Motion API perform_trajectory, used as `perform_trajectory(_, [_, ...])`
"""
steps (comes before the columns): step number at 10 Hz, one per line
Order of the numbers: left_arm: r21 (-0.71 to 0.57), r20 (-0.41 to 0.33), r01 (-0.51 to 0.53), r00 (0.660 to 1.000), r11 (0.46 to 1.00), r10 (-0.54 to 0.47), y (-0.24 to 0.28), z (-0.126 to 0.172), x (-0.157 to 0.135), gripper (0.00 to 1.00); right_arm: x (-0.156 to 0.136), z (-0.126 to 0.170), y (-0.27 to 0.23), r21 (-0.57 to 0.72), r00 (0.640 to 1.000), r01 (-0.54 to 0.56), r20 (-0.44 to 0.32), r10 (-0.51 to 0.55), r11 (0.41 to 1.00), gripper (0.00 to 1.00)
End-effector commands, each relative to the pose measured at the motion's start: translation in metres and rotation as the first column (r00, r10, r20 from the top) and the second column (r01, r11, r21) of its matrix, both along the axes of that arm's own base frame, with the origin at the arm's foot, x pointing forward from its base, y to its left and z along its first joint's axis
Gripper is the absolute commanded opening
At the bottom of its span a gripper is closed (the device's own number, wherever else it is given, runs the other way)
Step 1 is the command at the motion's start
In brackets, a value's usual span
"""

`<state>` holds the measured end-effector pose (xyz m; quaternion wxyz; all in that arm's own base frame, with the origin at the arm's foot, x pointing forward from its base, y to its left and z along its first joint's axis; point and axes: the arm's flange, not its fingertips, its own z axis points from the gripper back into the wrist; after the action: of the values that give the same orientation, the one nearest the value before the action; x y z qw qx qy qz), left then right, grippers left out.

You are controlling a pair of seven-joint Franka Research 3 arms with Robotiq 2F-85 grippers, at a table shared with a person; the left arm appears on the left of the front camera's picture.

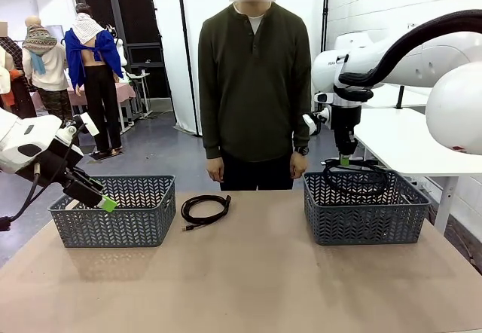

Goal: Organize the cables according to human instructions.
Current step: Pick up a bundle of cables and place it in the basket indicated by the human.

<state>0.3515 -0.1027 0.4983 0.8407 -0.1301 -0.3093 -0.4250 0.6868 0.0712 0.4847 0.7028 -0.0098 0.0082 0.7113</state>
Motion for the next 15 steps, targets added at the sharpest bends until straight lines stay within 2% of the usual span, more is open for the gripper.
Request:
perform_trajectory(1, [-0.012,-0.003,0.011,1.000,1.000,-0.011,0.002,-0.002,0.002,1.00,0.014,-0.004,-0.001,-0.004,0.999,-0.028,0.023,0.028,1.000,0.00])
perform_trajectory(6, [-0.012,-0.003,0.011,1.000,1.000,-0.011,0.002,-0.002,0.002,1.00,0.026,-0.017,0.000,-0.030,0.998,0.004,0.065,-0.002,1.000,0.00])
perform_trajectory(12, [-0.012,-0.003,0.011,1.000,1.000,-0.011,0.002,-0.002,0.002,1.00,0.033,-0.027,-0.002,-0.044,0.998,0.031,0.058,-0.028,0.999,0.02])
perform_trajectory(15, [-0.012,-0.003,0.011,1.000,1.000,-0.011,0.002,-0.002,0.002,1.00,0.033,-0.025,-0.004,-0.043,0.998,0.035,0.052,-0.032,0.998,0.60])
